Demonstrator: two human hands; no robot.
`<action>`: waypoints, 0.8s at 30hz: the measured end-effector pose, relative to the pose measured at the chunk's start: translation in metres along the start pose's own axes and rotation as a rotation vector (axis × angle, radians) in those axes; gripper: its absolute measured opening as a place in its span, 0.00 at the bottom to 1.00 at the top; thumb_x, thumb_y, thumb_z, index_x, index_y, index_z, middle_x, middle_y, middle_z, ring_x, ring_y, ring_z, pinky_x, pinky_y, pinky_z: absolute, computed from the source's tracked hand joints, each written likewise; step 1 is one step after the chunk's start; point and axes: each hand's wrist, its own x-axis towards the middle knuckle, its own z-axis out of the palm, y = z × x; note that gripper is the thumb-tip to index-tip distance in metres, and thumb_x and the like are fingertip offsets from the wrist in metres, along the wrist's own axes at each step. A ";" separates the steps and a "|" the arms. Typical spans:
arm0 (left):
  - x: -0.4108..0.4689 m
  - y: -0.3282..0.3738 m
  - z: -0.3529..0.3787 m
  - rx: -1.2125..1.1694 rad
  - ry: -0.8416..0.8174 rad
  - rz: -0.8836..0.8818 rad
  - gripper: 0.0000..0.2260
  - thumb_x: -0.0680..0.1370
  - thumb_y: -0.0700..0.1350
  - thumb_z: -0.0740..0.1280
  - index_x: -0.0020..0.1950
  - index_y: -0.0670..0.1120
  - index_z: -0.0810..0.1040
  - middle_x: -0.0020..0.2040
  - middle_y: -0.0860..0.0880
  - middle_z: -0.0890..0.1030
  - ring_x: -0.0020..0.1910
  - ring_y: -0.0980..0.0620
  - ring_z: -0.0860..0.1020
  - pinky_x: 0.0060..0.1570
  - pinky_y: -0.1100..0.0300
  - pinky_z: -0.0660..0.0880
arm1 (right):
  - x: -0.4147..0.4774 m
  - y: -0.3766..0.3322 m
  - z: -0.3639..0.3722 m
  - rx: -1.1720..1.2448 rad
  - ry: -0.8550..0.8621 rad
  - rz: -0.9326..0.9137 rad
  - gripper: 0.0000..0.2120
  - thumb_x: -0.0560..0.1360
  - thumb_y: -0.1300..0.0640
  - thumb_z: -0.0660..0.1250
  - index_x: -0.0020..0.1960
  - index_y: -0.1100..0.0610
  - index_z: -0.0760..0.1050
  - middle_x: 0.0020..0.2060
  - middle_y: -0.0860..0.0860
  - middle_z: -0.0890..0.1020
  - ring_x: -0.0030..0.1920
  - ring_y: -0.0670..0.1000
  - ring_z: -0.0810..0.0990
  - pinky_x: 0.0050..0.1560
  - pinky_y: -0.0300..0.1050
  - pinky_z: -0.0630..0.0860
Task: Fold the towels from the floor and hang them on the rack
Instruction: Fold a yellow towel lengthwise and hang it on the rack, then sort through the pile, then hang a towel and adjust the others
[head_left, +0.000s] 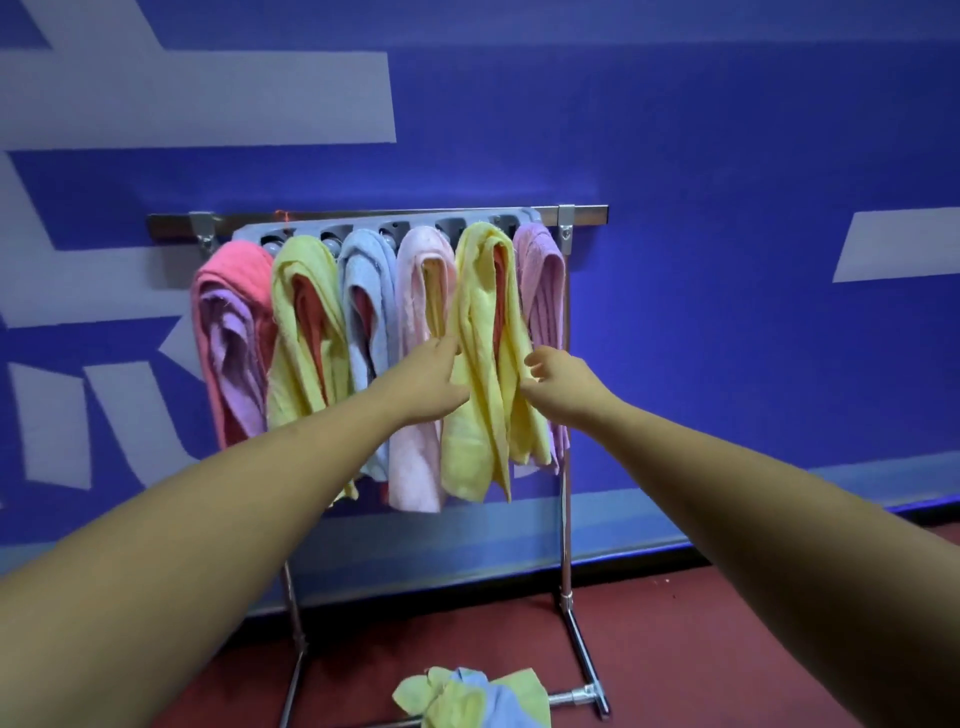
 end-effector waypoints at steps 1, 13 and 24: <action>-0.014 -0.005 0.011 0.003 -0.027 -0.027 0.23 0.76 0.45 0.66 0.69 0.41 0.67 0.63 0.42 0.74 0.56 0.44 0.76 0.52 0.55 0.72 | -0.014 0.004 0.009 -0.022 -0.028 0.009 0.22 0.76 0.56 0.61 0.69 0.60 0.70 0.62 0.58 0.78 0.56 0.56 0.79 0.55 0.49 0.78; -0.146 -0.078 0.177 -0.054 -0.319 -0.287 0.09 0.75 0.48 0.65 0.53 0.48 0.74 0.51 0.48 0.82 0.53 0.45 0.79 0.56 0.51 0.74 | -0.112 0.094 0.170 -0.020 -0.273 0.195 0.23 0.77 0.55 0.64 0.70 0.64 0.70 0.64 0.60 0.78 0.66 0.58 0.75 0.61 0.46 0.71; -0.189 -0.138 0.337 -0.192 -0.511 -0.444 0.11 0.73 0.48 0.66 0.53 0.46 0.78 0.51 0.45 0.83 0.51 0.44 0.80 0.50 0.57 0.75 | -0.137 0.204 0.299 -0.084 -0.485 0.314 0.18 0.75 0.58 0.65 0.61 0.66 0.75 0.58 0.62 0.79 0.64 0.61 0.73 0.62 0.50 0.71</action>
